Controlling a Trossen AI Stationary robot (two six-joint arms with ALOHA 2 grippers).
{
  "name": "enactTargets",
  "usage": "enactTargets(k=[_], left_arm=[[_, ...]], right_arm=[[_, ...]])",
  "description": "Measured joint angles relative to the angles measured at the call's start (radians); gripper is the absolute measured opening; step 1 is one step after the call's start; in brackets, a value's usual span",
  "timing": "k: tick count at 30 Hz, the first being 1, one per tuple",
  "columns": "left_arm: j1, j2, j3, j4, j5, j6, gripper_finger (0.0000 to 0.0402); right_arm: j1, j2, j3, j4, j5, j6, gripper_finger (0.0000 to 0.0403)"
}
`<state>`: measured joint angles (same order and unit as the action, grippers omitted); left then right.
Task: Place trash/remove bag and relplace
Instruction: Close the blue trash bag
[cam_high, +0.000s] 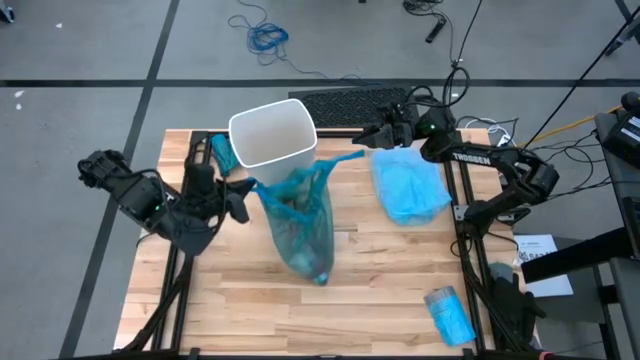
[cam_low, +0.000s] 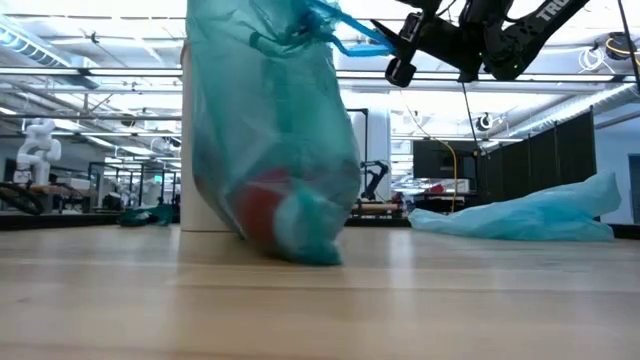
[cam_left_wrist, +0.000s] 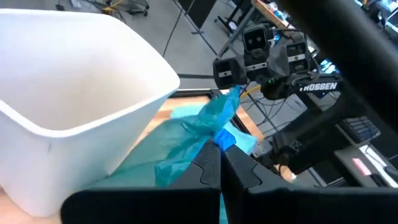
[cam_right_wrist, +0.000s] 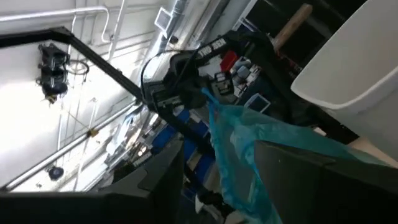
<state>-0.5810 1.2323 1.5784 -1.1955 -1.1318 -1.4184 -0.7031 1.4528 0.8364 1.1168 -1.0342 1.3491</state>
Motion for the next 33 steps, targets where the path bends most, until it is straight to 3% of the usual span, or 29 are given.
enactTargets(k=[5,11,22,33], left_arm=[[0.056,-0.006,0.002,0.021,0.066,0.075,0.0],[0.107,-0.005,0.002,-0.007,0.123,0.1,0.0],[0.16,-0.005,0.002,0.017,0.182,0.171,0.0],[0.2,-0.005,0.001,0.05,0.217,0.225,0.0]], right_arm=[[-0.032,0.0,-0.005,0.003,-0.141,0.027,0.0187],[-0.103,0.0,-0.063,-0.011,-0.094,-0.002,0.0187],[-0.1,0.003,-0.11,-0.161,-0.09,-0.173,0.0187],[0.112,0.003,-0.087,-0.175,-0.107,-0.157,0.0187]])
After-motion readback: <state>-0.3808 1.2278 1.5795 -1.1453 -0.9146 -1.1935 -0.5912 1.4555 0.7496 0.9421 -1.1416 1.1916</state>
